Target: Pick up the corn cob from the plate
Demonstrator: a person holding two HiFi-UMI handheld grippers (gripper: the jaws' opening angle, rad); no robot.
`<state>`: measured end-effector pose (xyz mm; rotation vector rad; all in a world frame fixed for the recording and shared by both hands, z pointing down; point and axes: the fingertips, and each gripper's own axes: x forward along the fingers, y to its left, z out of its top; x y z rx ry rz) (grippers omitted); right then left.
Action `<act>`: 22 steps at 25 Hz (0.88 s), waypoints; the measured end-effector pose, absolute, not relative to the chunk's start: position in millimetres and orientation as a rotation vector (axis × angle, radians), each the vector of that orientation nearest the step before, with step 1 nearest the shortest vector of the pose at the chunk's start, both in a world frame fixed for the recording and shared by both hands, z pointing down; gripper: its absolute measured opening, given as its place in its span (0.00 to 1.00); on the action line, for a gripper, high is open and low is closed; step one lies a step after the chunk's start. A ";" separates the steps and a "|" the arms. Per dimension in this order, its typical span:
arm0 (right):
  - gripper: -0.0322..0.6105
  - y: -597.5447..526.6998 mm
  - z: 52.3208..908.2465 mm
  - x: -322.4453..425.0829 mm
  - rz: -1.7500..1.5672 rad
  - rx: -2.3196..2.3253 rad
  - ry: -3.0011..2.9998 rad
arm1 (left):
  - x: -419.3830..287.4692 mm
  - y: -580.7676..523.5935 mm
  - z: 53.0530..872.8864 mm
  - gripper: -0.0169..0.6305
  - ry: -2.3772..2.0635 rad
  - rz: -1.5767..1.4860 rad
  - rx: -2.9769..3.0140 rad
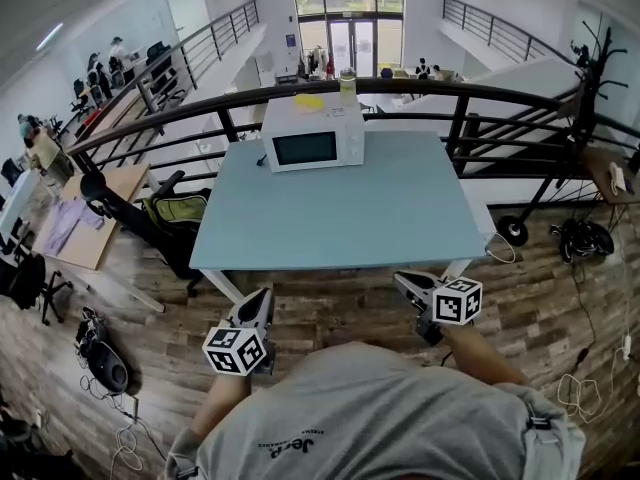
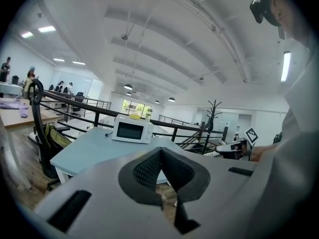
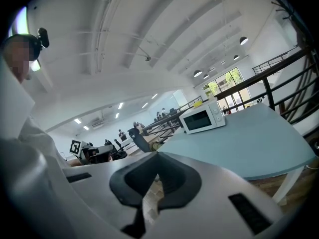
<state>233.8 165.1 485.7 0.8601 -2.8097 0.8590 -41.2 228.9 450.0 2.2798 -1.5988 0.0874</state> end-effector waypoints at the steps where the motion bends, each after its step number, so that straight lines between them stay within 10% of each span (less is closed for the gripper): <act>1: 0.07 164.8 487.0 238.1 0.862 0.856 -2.810 | -35.7 228.8 450.9 0.04 -1.597 0.092 2.280; 22: 0.07 107.4 495.8 206.6 0.883 0.927 -2.776 | -70.9 162.0 461.3 0.04 -1.522 0.066 2.326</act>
